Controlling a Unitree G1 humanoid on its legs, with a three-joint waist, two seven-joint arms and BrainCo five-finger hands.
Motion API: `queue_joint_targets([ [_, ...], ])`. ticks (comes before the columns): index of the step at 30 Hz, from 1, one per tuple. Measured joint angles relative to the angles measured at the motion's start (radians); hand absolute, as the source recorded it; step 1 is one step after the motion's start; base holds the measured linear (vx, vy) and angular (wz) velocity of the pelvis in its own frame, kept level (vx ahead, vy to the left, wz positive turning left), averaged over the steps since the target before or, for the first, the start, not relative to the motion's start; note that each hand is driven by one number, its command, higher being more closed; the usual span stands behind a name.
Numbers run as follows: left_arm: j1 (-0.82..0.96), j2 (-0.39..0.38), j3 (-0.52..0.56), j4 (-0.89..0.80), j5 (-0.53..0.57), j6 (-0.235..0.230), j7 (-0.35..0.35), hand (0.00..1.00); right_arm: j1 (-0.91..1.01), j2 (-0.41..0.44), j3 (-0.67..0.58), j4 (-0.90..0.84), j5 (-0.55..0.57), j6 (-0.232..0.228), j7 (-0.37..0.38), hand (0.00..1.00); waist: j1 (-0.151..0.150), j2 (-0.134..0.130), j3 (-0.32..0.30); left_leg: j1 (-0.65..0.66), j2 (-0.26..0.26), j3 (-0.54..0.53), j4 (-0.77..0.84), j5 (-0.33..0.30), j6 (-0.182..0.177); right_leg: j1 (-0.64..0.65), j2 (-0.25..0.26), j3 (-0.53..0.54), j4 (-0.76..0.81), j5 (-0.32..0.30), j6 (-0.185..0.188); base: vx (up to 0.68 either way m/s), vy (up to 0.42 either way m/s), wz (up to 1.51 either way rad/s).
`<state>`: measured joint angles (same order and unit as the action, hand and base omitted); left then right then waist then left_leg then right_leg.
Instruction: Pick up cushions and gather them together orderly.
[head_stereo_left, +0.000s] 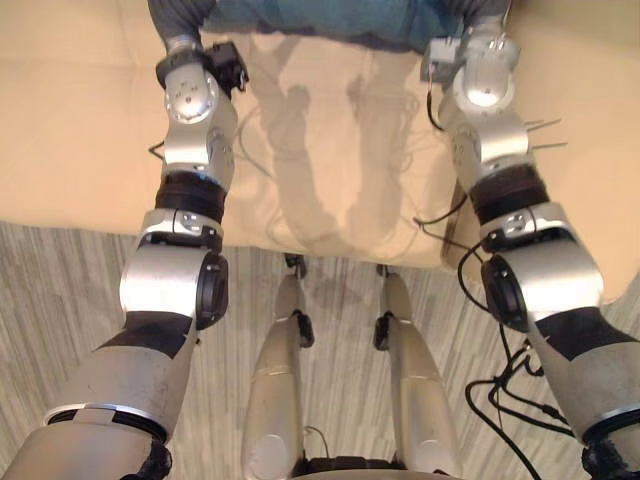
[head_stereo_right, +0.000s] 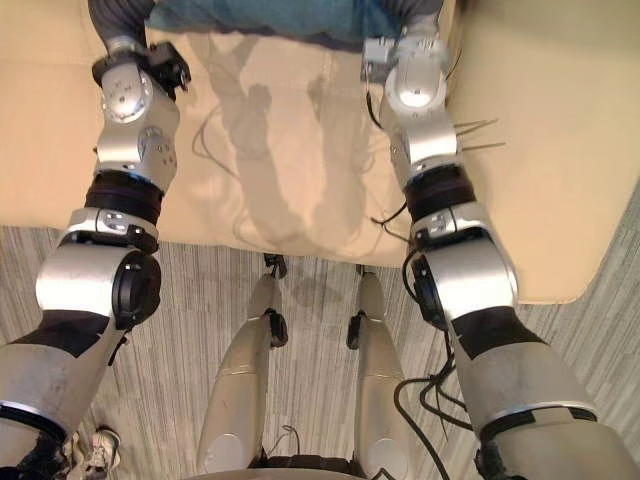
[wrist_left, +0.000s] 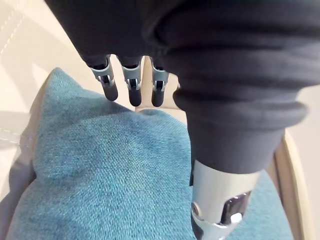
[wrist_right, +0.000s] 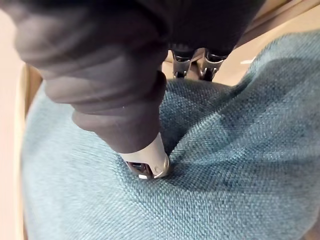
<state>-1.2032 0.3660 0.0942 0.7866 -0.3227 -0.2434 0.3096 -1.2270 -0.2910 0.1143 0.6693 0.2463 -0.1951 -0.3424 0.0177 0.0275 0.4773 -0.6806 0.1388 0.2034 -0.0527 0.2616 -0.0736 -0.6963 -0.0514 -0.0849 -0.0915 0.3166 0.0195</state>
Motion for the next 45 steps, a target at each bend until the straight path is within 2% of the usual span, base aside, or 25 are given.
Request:
queue_joint_targets([
  [5,0.290,0.032,0.002,-0.289,-0.020,-0.035,-0.007,0.00,0.314,-0.029,-0.045,-0.307,-0.001,-0.033,0.027,0.00,0.008,0.000,0.000,0.120,0.018,-0.013,0.008,-0.007,-0.008,0.125,0.015,-0.019,0.012,-0.030,-0.012,-0.06,-0.046,0.04],
  [7,0.554,-0.010,0.014,-0.495,-0.020,-0.071,-0.032,0.00,0.593,-0.031,-0.088,-0.509,-0.006,-0.062,0.065,0.00,0.023,0.001,-0.004,0.209,0.023,-0.017,0.041,-0.047,-0.016,0.200,0.016,-0.027,0.085,-0.093,-0.011,0.03,-0.012,0.09],
  [9,0.740,-0.058,0.018,-0.558,-0.019,-0.084,-0.060,0.00,0.772,-0.023,-0.087,-0.563,-0.014,-0.073,0.098,0.00,0.024,0.002,-0.051,0.240,0.023,-0.021,0.073,-0.088,-0.014,0.220,0.009,-0.035,0.147,-0.157,-0.004,0.06,0.015,0.14],
  [10,0.921,-0.119,0.013,-0.576,-0.018,-0.087,-0.088,0.00,0.959,-0.003,-0.087,-0.608,-0.022,-0.075,0.142,0.00,0.023,0.002,-0.108,0.266,0.021,-0.025,0.107,-0.126,-0.014,0.237,-0.002,-0.045,0.205,-0.209,0.000,0.12,0.018,0.18],
  [11,0.982,-0.140,0.008,-0.576,-0.017,-0.086,-0.097,0.00,1.024,0.008,-0.086,-0.620,-0.025,-0.076,0.159,0.00,0.024,0.002,-0.117,0.287,0.020,-0.026,0.114,-0.138,-0.014,0.256,-0.006,-0.046,0.221,-0.227,0.000,0.14,0.006,0.19],
  [12,1.098,-0.170,-0.011,-0.571,-0.014,-0.080,-0.127,0.00,1.141,0.035,-0.085,-0.617,-0.044,-0.080,0.208,0.00,0.026,-0.001,-0.135,0.323,0.018,-0.027,0.135,-0.165,-0.018,0.291,-0.013,-0.048,0.245,-0.256,0.003,0.12,0.004,0.10],
  [15,1.288,-0.190,-0.057,-0.451,0.042,-0.063,-0.222,0.00,1.352,0.091,-0.085,-0.521,-0.093,-0.081,0.308,0.00,0.020,-0.004,-0.204,0.379,0.010,-0.028,0.156,-0.204,-0.013,0.354,-0.021,-0.048,0.248,-0.286,0.014,0.09,0.015,0.04],
  [17,1.337,-0.198,-0.057,-0.363,0.074,-0.048,-0.254,0.00,1.396,0.106,-0.086,-0.415,-0.114,-0.076,0.337,0.00,0.011,-0.007,-0.236,0.408,0.006,-0.029,0.154,-0.214,-0.014,0.387,-0.023,-0.048,0.236,-0.288,0.017,0.09,0.027,0.00],
  [18,1.376,-0.199,-0.056,-0.276,0.116,-0.037,-0.288,0.00,1.432,0.114,-0.088,-0.309,-0.146,-0.066,0.362,0.00,-0.003,-0.009,-0.253,0.449,0.003,-0.028,0.150,-0.223,-0.010,0.435,-0.023,-0.048,0.217,-0.289,0.018,0.09,0.041,-0.02],
  [25,1.499,-0.208,-0.045,-0.031,0.271,-0.008,-0.356,0.00,1.544,0.118,-0.157,0.026,-0.268,-0.048,0.412,0.00,-0.008,-0.019,-0.375,0.639,-0.008,0.015,0.055,-0.232,-0.016,0.594,-0.020,-0.018,0.124,-0.282,0.030,0.08,0.029,-0.15],
  [29,1.509,-0.206,-0.043,0.007,0.317,-0.001,-0.373,0.00,1.540,0.084,-0.157,0.103,-0.331,-0.030,0.414,0.00,-0.008,-0.020,-0.385,0.717,-0.016,0.053,0.035,-0.240,-0.021,0.643,-0.020,0.030,0.112,-0.273,0.047,0.04,0.028,-0.28],
  [32,1.505,-0.201,-0.044,0.007,0.318,-0.001,-0.373,0.00,1.525,0.072,-0.157,0.103,-0.339,-0.024,0.414,0.00,-0.008,-0.023,-0.384,0.722,-0.019,0.095,0.040,-0.244,-0.018,0.617,-0.015,0.069,0.132,-0.269,0.054,-0.02,0.023,-0.42],
  [34,1.486,-0.188,-0.044,0.001,0.317,0.000,-0.373,0.00,1.504,0.066,-0.153,0.100,-0.339,-0.021,0.412,0.00,-0.011,-0.043,-0.384,0.669,-0.024,0.121,0.101,-0.256,0.009,0.550,-0.027,0.095,0.194,-0.257,0.062,-0.06,0.046,-0.48],
  [35,1.472,-0.182,-0.044,-0.018,0.317,0.001,-0.372,0.00,1.488,0.057,-0.146,0.098,-0.338,-0.021,0.411,0.00,-0.009,-0.038,-0.385,0.630,-0.019,0.131,0.138,-0.258,0.024,0.518,-0.030,0.103,0.209,-0.241,0.085,-0.11,0.024,-0.26],
  [36,1.450,-0.174,-0.042,-0.054,0.316,-0.003,-0.370,0.00,1.446,0.040,-0.127,0.101,-0.335,-0.012,0.412,0.00,-0.017,-0.023,-0.364,0.593,0.005,0.135,0.156,-0.258,0.037,0.468,-0.046,0.057,0.375,-0.329,0.080,-0.14,-0.005,-0.08],
  [37,1.441,-0.165,-0.044,-0.070,0.316,-0.006,-0.370,0.00,1.438,0.041,-0.117,0.102,-0.335,-0.011,0.413,0.00,-0.025,-0.030,-0.357,0.594,0.001,0.127,0.167,-0.257,0.038,0.436,-0.065,0.031,0.552,-0.406,0.066,-0.13,-0.054,0.19],
  [38,1.438,-0.153,-0.043,-0.075,0.317,-0.005,-0.370,0.00,1.434,0.047,-0.107,0.103,-0.335,-0.010,0.414,0.00,-0.033,-0.041,-0.353,0.600,-0.007,0.118,0.182,-0.256,0.040,0.429,-0.093,0.015,0.731,-0.476,0.090,-0.11,-0.093,0.31],
  [39,1.439,-0.141,-0.043,-0.074,0.317,0.001,-0.368,0.00,1.431,0.053,-0.093,0.104,-0.334,-0.012,0.415,0.00,-0.034,-0.053,-0.355,0.591,-0.011,0.109,0.210,-0.255,0.040,0.457,-0.121,0.020,0.879,-0.513,0.126,-0.13,-0.165,0.34],
  [40,1.439,-0.138,-0.042,-0.079,0.317,0.002,-0.366,0.00,1.421,0.052,-0.086,0.103,-0.333,-0.013,0.415,0.00,-0.032,-0.065,-0.360,0.569,-0.011,0.097,0.234,-0.253,0.037,0.493,-0.130,0.039,0.908,-0.533,0.149,-0.15,-0.179,0.25],
  [41,1.437,-0.136,-0.041,-0.085,0.316,0.005,-0.364,0.00,1.413,0.051,-0.086,0.102,-0.333,-0.013,0.414,0.00,-0.031,-0.073,-0.360,0.556,-0.011,0.092,0.252,-0.248,0.030,0.511,-0.130,0.051,0.884,-0.552,0.156,-0.21,-0.198,0.18],
  [42,1.428,-0.145,-0.035,-0.091,0.316,0.008,-0.351,0.00,1.388,0.042,-0.087,0.102,-0.333,-0.012,0.409,0.00,-0.024,-0.076,-0.359,0.520,0.000,0.084,0.265,-0.221,0.017,0.537,-0.097,0.049,0.777,-0.601,0.144,-0.25,-0.158,0.00],
  [43,1.420,-0.169,-0.039,-0.091,0.316,0.009,-0.351,0.00,1.373,0.028,-0.088,0.097,-0.329,-0.013,0.406,0.00,-0.008,-0.042,-0.358,0.497,0.025,0.072,0.240,-0.198,0.001,0.558,-0.059,0.036,0.677,-0.616,0.124,-0.27,-0.135,-0.13],
  [44,1.418,-0.174,-0.045,-0.093,0.316,0.009,-0.351,0.00,1.364,0.026,-0.092,0.094,-0.324,-0.013,0.406,0.00,0.001,-0.033,-0.355,0.485,0.035,0.074,0.228,-0.185,-0.009,0.565,-0.048,0.025,0.627,-0.628,0.101,-0.30,-0.121,-0.11],
  [45,1.411,-0.186,-0.046,-0.086,0.316,0.015,-0.350,0.00,1.336,0.019,-0.094,0.093,-0.317,-0.012,0.406,0.00,-0.003,-0.001,-0.329,0.453,0.058,0.059,0.217,-0.154,-0.021,0.570,-0.018,0.001,0.577,-0.629,0.029,-0.37,-0.143,0.11],
])
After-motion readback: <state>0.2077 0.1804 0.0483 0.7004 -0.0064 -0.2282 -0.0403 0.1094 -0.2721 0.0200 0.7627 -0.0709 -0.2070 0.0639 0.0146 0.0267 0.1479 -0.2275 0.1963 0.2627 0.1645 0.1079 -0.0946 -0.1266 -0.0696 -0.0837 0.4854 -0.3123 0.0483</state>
